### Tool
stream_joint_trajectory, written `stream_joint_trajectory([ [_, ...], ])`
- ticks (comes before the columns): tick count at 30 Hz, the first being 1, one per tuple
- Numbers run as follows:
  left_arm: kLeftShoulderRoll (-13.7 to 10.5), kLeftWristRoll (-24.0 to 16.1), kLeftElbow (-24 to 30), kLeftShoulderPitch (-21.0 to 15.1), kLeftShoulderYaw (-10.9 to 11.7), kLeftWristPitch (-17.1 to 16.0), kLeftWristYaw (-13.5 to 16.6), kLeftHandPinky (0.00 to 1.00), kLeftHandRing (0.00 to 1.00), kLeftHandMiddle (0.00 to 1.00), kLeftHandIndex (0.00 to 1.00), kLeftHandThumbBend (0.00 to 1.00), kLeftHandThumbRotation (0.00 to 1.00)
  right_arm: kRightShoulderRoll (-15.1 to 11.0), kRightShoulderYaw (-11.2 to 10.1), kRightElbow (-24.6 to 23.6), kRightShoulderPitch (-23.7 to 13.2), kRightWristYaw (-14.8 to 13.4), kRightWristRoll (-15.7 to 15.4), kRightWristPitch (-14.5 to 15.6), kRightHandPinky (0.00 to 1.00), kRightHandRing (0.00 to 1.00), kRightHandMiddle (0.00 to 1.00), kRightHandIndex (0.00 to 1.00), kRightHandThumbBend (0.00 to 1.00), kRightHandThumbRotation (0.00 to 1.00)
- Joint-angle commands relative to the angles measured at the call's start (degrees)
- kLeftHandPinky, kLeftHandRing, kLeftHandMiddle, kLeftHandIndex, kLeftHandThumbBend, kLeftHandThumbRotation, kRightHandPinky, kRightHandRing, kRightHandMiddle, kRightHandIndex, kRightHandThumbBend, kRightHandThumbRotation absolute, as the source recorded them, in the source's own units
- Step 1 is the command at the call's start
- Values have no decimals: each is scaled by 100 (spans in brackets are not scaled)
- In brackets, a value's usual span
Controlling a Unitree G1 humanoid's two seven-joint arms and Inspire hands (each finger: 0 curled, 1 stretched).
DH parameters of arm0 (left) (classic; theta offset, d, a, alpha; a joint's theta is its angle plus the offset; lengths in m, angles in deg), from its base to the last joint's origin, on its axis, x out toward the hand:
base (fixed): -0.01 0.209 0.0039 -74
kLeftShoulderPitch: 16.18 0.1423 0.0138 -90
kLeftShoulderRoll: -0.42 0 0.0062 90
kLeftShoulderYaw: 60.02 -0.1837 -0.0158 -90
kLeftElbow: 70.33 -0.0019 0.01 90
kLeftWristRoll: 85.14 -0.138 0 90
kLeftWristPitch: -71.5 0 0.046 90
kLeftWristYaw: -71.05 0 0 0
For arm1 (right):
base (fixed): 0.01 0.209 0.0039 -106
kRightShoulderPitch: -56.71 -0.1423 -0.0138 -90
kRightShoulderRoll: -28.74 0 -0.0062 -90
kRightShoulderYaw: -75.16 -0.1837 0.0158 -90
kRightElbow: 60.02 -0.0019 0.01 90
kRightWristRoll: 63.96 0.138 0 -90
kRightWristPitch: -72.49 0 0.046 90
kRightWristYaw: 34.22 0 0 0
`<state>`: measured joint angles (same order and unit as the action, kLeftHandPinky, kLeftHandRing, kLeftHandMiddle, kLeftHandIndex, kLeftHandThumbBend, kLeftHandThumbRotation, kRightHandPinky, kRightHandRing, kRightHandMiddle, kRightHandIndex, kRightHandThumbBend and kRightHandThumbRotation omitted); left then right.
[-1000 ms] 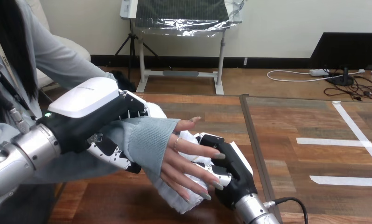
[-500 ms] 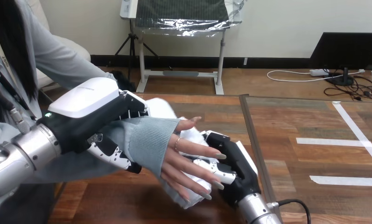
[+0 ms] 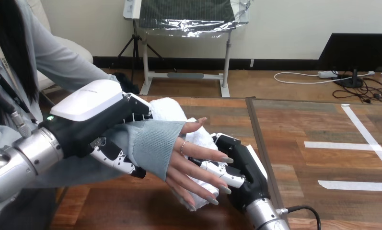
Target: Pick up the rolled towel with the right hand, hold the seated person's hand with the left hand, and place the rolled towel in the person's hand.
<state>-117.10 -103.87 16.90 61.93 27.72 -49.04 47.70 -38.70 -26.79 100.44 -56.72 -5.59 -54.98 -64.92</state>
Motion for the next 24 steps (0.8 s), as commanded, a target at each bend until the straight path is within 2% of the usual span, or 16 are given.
stream_joint_trajectory([
  [1,88,124,162,-379,108,-85,112,33,39,43,45,89,0,34,-36,-168,-497,-31,60,-215,22,28,40,40,53,0],
  [15,118,101,93,-346,112,-186,177,33,39,43,45,89,0,14,-77,-337,-468,152,208,-323,22,28,41,42,51,0],
  [18,124,77,56,-354,102,-221,192,33,39,43,45,89,0,32,-108,-400,-452,255,304,-305,21,27,41,41,51,0],
  [24,131,76,-14,-357,95,-272,196,33,39,43,45,89,0,107,-165,-589,-379,664,636,-300,20,27,40,41,51,0],
])
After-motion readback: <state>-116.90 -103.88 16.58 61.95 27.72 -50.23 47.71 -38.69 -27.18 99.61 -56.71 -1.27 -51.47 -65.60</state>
